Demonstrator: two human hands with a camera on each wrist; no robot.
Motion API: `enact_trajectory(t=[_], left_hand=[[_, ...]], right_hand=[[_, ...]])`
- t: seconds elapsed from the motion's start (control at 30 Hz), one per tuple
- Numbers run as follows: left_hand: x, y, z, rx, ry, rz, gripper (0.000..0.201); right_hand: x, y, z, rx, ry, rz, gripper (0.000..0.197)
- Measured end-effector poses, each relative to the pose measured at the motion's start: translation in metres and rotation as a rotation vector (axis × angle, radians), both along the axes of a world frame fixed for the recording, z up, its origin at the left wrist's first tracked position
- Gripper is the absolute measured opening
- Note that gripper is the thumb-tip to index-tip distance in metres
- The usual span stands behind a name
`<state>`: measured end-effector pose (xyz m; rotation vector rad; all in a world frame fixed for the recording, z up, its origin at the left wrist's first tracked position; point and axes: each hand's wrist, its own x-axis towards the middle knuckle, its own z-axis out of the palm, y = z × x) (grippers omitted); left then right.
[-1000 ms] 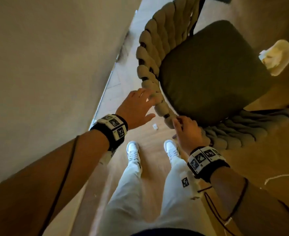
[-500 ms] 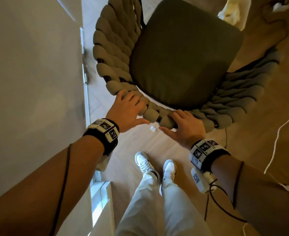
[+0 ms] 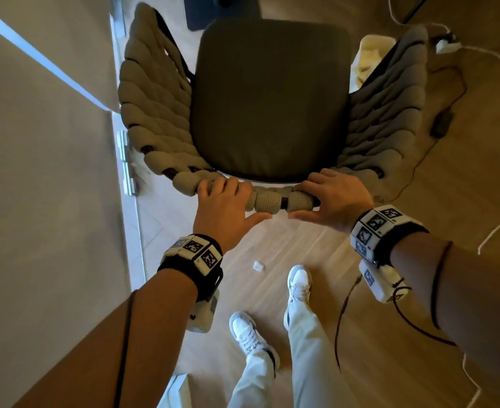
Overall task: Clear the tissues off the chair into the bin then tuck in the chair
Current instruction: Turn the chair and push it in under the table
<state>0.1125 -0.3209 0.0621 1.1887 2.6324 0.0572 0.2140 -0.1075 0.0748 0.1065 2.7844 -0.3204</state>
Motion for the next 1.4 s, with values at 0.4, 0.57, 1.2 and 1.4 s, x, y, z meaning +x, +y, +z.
enact_trajectory(t=[0.4,0.57,1.2,1.4], left_hand=[[-0.109,0.086,0.002,0.037,0.008,0.189,0.067],[-0.158,0.116,0.002,0.045,0.005,0.223,0.062],[-0.346,0.208,-0.009,0.046,0.073,0.273,0.067],[-0.39,0.236,-0.008,0.05,0.043,0.312,0.06]], right_hand=[[-0.148,0.097,-0.001,-0.07,-0.077,0.066,0.059],[-0.203,0.127,-0.001,-0.071,-0.074,0.108,0.059],[-0.408,0.224,-0.005,-0.012,0.01,0.141,0.061],[-0.464,0.253,-0.004,0.024,0.01,0.169,0.064]])
